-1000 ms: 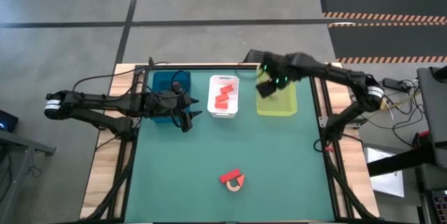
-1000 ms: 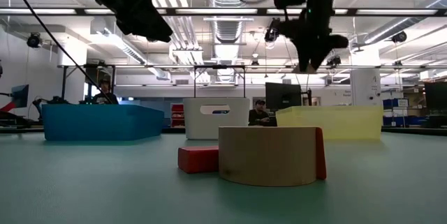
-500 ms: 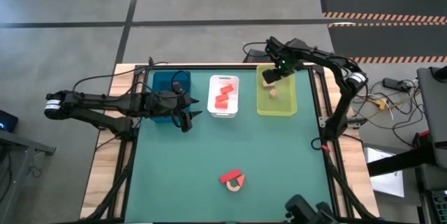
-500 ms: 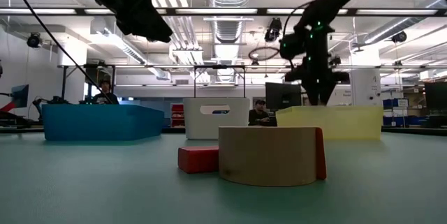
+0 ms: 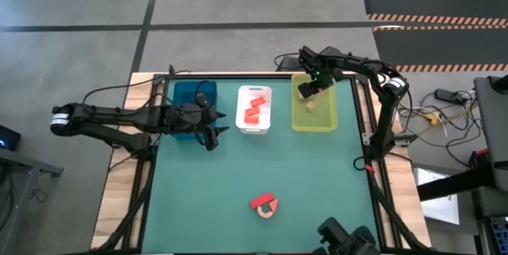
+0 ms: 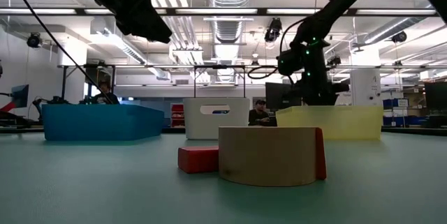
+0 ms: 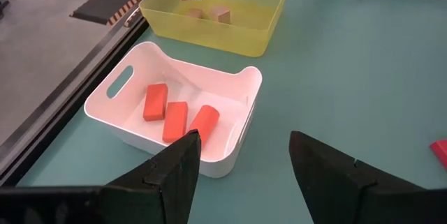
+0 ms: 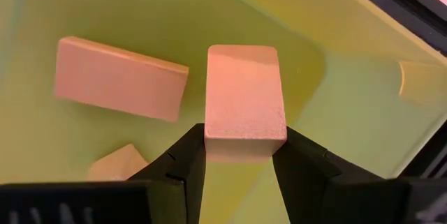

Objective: Sort & place blocks by color
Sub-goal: Put the right light brown block into the yellow bin, then put the red block into the blue bin

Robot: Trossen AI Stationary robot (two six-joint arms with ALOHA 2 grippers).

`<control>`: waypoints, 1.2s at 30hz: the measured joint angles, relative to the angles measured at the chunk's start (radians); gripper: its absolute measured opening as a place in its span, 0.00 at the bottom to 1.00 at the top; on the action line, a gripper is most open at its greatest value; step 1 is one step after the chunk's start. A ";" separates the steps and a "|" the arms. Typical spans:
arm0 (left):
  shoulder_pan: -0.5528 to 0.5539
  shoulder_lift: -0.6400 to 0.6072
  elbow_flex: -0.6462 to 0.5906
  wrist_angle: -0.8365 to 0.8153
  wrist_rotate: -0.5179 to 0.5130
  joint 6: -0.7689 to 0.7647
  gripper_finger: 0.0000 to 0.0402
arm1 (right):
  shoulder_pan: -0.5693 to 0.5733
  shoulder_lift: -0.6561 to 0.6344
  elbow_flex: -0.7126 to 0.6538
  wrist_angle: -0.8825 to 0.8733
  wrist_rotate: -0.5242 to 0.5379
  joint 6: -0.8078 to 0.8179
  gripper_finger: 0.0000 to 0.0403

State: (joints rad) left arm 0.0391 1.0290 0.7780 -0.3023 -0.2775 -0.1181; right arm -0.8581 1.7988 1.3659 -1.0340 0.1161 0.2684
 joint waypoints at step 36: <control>-0.043 0.000 -0.053 0.063 0.000 -0.108 0.51 | 0.447 -0.359 -0.018 0.024 -0.010 0.018 0.46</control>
State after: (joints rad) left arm -0.0035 1.0294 0.7250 -0.2396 -0.2771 -0.2259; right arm -0.4109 1.4400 1.3479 -1.0104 0.1064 0.2866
